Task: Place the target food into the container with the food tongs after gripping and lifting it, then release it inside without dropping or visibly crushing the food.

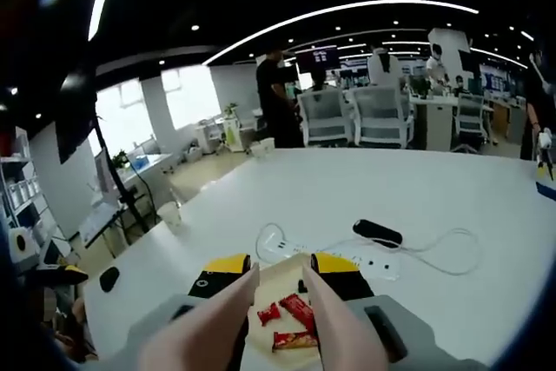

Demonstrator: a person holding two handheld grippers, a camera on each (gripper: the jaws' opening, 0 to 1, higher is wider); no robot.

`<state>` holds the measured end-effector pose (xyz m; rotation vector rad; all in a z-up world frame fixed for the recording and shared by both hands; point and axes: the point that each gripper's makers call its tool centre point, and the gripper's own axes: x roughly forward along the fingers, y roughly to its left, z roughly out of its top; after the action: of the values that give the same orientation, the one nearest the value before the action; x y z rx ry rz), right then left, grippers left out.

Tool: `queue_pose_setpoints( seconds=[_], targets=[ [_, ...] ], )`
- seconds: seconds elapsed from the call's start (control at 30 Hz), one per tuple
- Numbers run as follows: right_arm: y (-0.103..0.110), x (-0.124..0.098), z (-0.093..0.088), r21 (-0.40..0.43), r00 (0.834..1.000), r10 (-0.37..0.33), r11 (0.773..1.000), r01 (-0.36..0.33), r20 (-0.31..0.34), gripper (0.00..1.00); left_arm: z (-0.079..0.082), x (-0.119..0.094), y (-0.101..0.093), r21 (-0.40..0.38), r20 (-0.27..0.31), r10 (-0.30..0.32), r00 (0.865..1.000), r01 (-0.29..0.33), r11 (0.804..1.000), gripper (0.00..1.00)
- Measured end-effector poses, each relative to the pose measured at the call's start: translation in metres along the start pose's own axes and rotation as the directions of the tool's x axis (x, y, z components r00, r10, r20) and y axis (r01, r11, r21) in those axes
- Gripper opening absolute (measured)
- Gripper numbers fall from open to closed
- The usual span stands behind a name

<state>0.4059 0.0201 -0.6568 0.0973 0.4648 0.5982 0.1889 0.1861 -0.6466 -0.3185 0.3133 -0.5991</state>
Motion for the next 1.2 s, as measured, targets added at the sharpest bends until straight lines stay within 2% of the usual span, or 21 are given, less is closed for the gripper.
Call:
queue_pose_setpoints(
  seconds=[0.17,0.4,0.83,0.87,0.93,1.1,1.2],
  targets=[
    [-0.012,-0.016,-0.014,0.072,1.000,-0.026,0.997,0.026,0.001,0.27,-0.006,0.005,-0.003,-0.020,-0.019,-0.013,1.000,0.013,1.000,0.98],
    [-0.019,-0.038,-0.034,0.081,0.999,-0.049,0.995,0.050,-0.014,0.27,-0.007,0.011,-0.010,-0.021,-0.018,-0.034,0.999,0.034,0.999,0.98],
    [-0.020,-0.060,-0.045,0.108,0.998,-0.069,0.992,0.067,0.010,0.28,-0.010,0.014,-0.019,0.002,-0.037,-0.067,0.997,0.068,0.998,0.99],
    [-0.019,-0.061,-0.047,0.108,0.998,-0.068,0.992,0.066,0.009,0.28,-0.010,0.013,-0.017,0.012,-0.044,-0.062,0.997,0.063,0.998,0.99],
    [-0.017,-0.063,-0.053,0.104,0.998,-0.063,0.993,0.063,-0.002,0.28,-0.009,0.008,-0.003,0.077,-0.073,-0.009,0.997,0.015,0.997,0.99],
    [-0.023,-0.065,-0.067,0.115,0.998,-0.054,0.992,0.058,-0.030,0.28,0.004,0.004,0.003,0.067,-0.044,0.002,0.999,0.001,0.998,0.99],
    [-0.023,-0.066,-0.072,0.126,0.998,-0.046,0.991,0.051,-0.040,0.28,0.003,0.004,0.002,0.067,-0.041,0.018,0.999,-0.015,0.998,0.99]
  ],
)
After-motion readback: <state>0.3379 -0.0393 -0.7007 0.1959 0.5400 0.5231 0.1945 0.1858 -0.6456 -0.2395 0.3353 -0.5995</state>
